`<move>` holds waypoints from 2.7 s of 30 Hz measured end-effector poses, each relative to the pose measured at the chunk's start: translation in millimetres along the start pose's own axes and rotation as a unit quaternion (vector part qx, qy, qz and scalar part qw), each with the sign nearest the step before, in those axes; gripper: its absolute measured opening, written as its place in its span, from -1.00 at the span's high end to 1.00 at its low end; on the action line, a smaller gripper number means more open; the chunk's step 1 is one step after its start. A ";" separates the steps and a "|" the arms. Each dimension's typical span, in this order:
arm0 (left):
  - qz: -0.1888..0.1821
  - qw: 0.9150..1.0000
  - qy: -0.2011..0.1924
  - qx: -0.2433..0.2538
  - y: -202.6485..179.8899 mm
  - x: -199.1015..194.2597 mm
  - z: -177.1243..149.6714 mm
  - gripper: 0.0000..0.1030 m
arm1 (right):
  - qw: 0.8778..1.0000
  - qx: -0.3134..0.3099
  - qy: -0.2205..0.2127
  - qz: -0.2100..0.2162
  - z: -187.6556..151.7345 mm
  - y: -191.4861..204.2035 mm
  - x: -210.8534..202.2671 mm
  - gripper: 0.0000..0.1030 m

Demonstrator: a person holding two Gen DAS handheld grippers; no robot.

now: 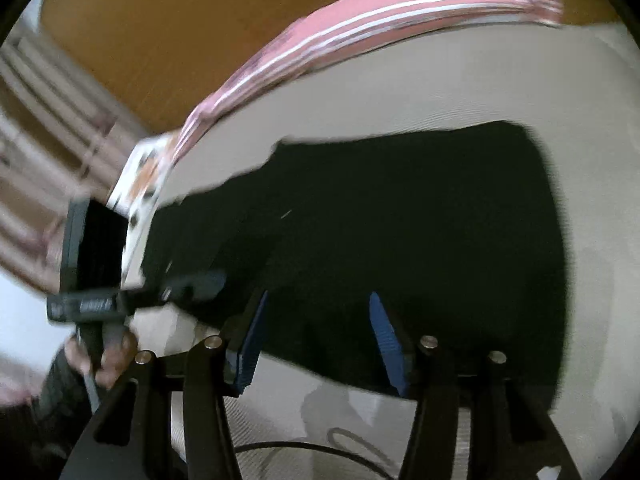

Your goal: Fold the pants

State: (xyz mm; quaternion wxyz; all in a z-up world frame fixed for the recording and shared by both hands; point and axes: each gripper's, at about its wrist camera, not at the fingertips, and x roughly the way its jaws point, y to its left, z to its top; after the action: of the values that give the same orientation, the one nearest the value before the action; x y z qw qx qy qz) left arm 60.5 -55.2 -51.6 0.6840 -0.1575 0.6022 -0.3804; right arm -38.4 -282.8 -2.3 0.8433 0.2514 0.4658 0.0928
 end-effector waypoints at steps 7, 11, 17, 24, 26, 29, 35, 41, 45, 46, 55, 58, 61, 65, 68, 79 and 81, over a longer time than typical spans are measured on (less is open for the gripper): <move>0.007 0.999 0.034 -0.038 0.7 24.6 1.8 -0.14 | 0.996 0.079 -0.043 0.000 7.2 -37.1 -10.5 -0.02; 0.000 0.998 0.039 -0.051 -3.7 31.9 1.2 -0.13 | 0.995 0.090 -0.045 0.006 6.5 -46.2 -11.5 -0.02; 0.007 0.998 0.036 -0.050 -18.8 48.2 0.7 0.16 | 0.994 0.096 -0.044 0.016 7.2 -50.2 -7.9 -0.02; 0.068 0.997 0.018 -0.022 -36.4 47.3 1.2 0.84 | 0.993 0.108 -0.045 0.000 5.1 -59.3 -9.9 -0.02; 0.090 0.996 0.009 0.000 -40.8 42.8 1.2 0.84 | 0.993 0.110 -0.047 -0.004 5.0 -60.9 -11.0 -0.02; 0.131 0.991 0.013 0.027 -34.6 49.3 0.1 0.84 | 0.993 0.112 -0.041 -0.007 4.7 -61.9 -7.8 -0.01; 0.161 0.984 0.005 0.078 -41.1 42.2 -1.7 0.64 | 0.995 0.096 -0.018 -0.023 5.3 -56.2 0.7 -0.04; 0.204 0.964 -0.076 0.151 -67.5 12.5 10.8 0.47 | 0.996 0.064 -0.046 -0.040 30.0 -52.8 -8.0 -0.03; 0.165 0.967 -0.081 0.178 -83.5 25.3 28.8 0.32 | 0.996 0.048 -0.052 -0.054 50.6 -57.2 -3.2 0.05; 0.162 0.967 -0.075 0.181 -88.7 34.2 35.1 0.32 | 0.996 0.047 -0.052 -0.056 54.9 -58.1 -1.5 0.10; 0.166 0.968 -0.054 0.181 -89.5 102.4 92.2 0.32 | 0.997 0.051 -0.035 -0.035 80.0 -69.8 21.5 0.27; 0.157 0.974 -0.061 0.152 -64.6 103.0 99.7 0.48 | 0.996 0.046 -0.025 -0.072 83.5 -77.4 31.4 0.75; 0.141 0.980 -0.060 0.128 -52.5 96.7 102.9 0.60 | 0.995 0.051 -0.024 -0.079 82.7 -90.3 35.9 1.00; 0.161 0.974 -0.060 0.144 -60.4 88.8 100.0 0.58 | 0.994 0.095 -0.027 -0.045 86.2 -101.9 31.1 0.86; 0.175 0.970 -0.053 0.157 -58.2 86.7 85.5 0.55 | 0.997 0.060 -0.027 -0.040 88.4 -79.1 32.4 0.73; 0.187 0.966 -0.064 0.167 -48.0 70.0 46.3 0.55 | 0.997 0.055 -0.010 -0.061 100.8 -69.5 61.7 0.77; 0.191 0.965 -0.065 0.170 -45.0 64.5 36.0 0.55 | 0.997 0.044 -0.014 -0.063 91.7 -61.0 52.8 0.64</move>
State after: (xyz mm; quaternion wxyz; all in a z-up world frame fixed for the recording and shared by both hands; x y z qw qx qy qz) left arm 78.7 -139.5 -58.6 0.7985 0.0541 0.5016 -0.3286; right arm 62.2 -345.4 -32.1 0.8418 0.2598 0.4730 0.0150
